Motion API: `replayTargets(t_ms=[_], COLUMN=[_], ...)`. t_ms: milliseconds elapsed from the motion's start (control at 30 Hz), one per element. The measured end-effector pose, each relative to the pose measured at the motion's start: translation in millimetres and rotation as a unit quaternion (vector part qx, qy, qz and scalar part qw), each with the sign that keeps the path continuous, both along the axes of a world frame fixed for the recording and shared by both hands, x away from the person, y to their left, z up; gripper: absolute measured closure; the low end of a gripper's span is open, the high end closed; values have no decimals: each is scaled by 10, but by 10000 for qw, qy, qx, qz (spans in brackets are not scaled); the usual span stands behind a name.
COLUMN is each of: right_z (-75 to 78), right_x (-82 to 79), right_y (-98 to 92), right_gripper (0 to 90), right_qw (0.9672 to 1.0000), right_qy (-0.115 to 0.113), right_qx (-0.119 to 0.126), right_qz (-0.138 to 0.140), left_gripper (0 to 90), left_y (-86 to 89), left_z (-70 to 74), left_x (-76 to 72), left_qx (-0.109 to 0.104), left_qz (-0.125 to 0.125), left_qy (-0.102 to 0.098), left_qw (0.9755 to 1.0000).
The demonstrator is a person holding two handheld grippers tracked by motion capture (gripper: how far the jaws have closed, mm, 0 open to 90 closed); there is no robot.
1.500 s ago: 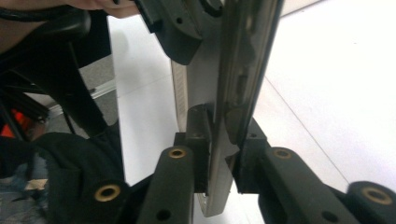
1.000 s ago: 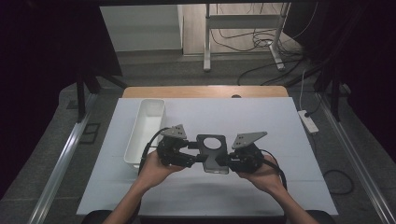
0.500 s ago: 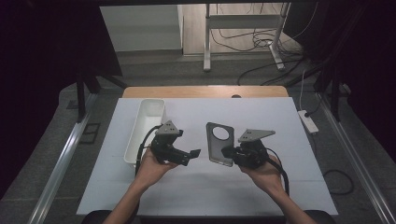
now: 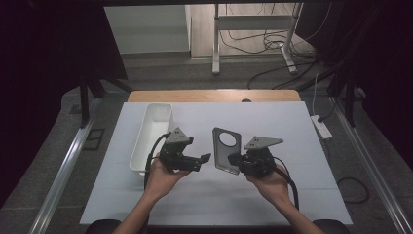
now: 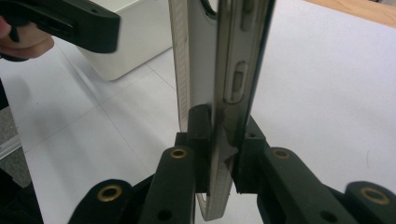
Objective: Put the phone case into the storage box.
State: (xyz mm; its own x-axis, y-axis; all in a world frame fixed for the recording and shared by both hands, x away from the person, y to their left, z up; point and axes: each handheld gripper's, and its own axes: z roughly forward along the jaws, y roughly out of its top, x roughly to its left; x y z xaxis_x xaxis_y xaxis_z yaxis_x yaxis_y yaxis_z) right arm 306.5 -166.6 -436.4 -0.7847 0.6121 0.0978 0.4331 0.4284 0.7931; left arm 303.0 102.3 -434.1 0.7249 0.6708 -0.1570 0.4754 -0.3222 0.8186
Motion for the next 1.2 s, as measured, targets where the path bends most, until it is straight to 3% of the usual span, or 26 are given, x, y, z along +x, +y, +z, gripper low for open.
replayTargets(t_ms=[100,167,333,500,633,800,1000,1200], right_z=[-1,2,0,-2,-7,-11,-41,-36], right_x=[-11,-24,-40,-68,-83,-90,-108,-75], right_y=[10,22,46,79,101,118,183,160], right_gripper=[800,801,801,800,799,791,671,550], right_qw=[10000,10000,10000,9999,9999,9995,9989,9985], right_qy=[-8,-20,5,21,32,149,194,335], right_qx=[12,11,30,28,13,71,-67,-18], right_qz=[1,14,25,98,121,270,410,429], left_gripper=[323,357,540,664,834,883,890,891], left_y=[-31,-66,-106,-152,-157,-131,-202,-185], left_z=[-5,-14,-31,-21,-22,-42,-57,-68], left_x=[-16,-24,-14,-27,-32,-4,-6,29], left_qx=[6,49,-145,-135,-215,-415,-111,-59], left_qz=[-61,-75,-229,-241,-223,-96,89,215], left_qy=[5,-13,93,37,108,294,301,359], left_qw=[10000,10000,9996,9996,9995,9987,9994,9991])
